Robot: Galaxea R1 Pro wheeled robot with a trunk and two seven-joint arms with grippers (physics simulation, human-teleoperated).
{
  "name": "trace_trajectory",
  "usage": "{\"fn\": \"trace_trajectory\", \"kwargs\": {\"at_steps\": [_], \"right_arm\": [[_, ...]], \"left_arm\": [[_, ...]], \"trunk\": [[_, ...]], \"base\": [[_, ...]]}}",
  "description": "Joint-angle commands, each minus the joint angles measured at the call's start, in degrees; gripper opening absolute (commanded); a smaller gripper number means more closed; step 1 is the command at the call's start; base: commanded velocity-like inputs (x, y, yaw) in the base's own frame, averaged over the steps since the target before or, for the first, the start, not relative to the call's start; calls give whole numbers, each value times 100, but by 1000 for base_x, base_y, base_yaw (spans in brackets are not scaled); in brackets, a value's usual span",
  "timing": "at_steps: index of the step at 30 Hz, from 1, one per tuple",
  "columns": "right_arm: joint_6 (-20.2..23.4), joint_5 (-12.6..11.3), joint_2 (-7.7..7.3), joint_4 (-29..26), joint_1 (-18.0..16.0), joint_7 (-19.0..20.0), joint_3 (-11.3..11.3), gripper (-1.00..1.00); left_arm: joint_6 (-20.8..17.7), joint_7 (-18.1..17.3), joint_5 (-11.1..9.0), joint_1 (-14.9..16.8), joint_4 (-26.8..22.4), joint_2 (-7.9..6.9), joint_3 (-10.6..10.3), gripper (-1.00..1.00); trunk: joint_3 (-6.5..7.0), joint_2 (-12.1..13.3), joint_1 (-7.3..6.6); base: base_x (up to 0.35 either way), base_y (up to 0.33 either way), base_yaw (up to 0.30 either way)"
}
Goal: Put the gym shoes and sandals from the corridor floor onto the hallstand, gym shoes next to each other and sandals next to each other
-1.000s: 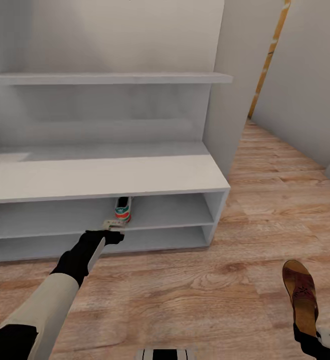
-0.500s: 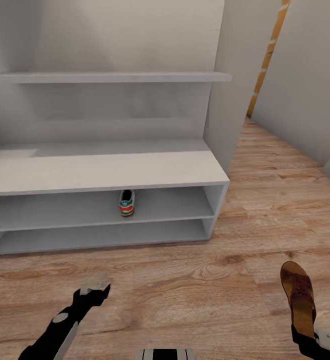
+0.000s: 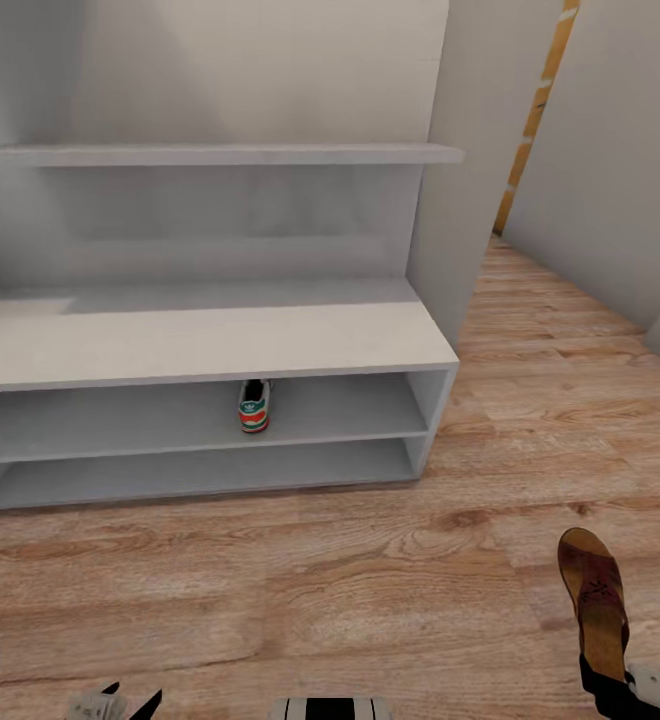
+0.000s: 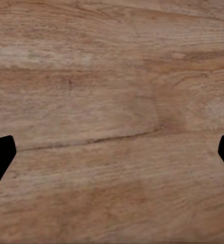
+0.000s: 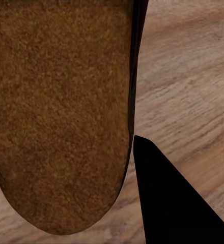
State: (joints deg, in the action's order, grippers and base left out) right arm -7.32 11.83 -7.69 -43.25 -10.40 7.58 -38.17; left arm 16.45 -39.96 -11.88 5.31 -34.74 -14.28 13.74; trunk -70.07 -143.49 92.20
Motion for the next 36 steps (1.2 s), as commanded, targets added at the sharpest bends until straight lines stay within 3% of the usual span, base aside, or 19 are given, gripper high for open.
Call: {"fn": "trace_trajectory", "kwargs": {"at_steps": [1,7,36], "right_arm": [[-21,33,4,2,-6,33,-33,-100],[-16,43,4,19,-6,10,-33,-100],[-24,56,56,115,-6,11,-16,-100]], "left_arm": [[4,-57,-31,-6,9,-1,35,100],[23,-83,-25,-30,11,-4,76,100],[16,-82,-34,-30,-1,-4,85,100]], "trunk": [[-4,-1,-1],[-4,-1,-1],[-4,-1,-1]], "base": [[0,0,0],[-95,104,0],[-161,270,0]]}}
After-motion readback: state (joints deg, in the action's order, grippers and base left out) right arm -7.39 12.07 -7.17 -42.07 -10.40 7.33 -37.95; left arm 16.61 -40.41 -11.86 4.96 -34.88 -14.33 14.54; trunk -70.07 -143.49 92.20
